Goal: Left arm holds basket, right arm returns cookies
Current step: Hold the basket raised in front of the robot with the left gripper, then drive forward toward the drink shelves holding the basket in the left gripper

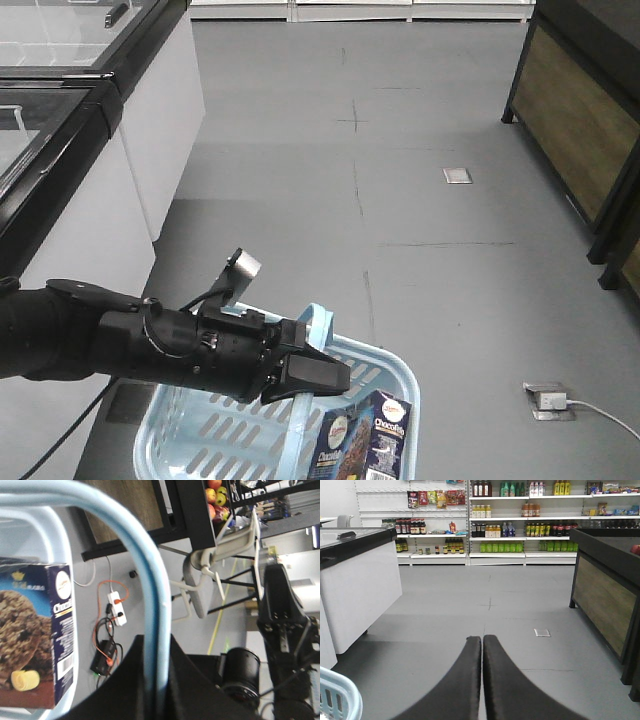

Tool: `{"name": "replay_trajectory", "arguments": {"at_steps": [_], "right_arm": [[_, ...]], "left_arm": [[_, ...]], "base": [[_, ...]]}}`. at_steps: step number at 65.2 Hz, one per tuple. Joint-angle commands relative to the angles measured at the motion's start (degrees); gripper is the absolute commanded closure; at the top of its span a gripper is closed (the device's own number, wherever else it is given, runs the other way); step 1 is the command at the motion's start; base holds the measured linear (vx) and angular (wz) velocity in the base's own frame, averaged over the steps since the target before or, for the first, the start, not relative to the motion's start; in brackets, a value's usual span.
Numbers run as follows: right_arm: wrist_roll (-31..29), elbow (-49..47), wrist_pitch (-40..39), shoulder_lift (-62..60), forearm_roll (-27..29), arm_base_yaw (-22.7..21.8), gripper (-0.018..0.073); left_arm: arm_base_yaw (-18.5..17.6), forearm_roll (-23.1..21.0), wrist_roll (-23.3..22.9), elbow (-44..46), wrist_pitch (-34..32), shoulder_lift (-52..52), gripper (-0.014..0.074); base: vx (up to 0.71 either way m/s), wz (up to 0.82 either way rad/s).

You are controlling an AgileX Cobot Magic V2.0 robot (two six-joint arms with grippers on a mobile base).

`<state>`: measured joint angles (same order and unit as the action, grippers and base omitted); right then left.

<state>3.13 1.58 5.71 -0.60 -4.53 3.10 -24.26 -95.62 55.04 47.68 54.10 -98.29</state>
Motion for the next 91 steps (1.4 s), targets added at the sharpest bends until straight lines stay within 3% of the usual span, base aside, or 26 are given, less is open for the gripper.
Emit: {"name": "replay_trajectory", "arguments": {"at_steps": [1,91], "right_arm": [[-0.62,0.2,-4.43,-0.71,-0.19,-0.21,0.0567],[-0.62,0.2,-4.43,-0.71,-0.19,-0.21,0.0567]], "left_arm": [[-0.24,-5.86,1.0,1.36,0.8,3.25,0.0603],[-0.24,-5.7,1.0,1.36,-0.51,3.25,0.0603]], "base": [[0.0,0.0],[0.01,-0.01]]}}
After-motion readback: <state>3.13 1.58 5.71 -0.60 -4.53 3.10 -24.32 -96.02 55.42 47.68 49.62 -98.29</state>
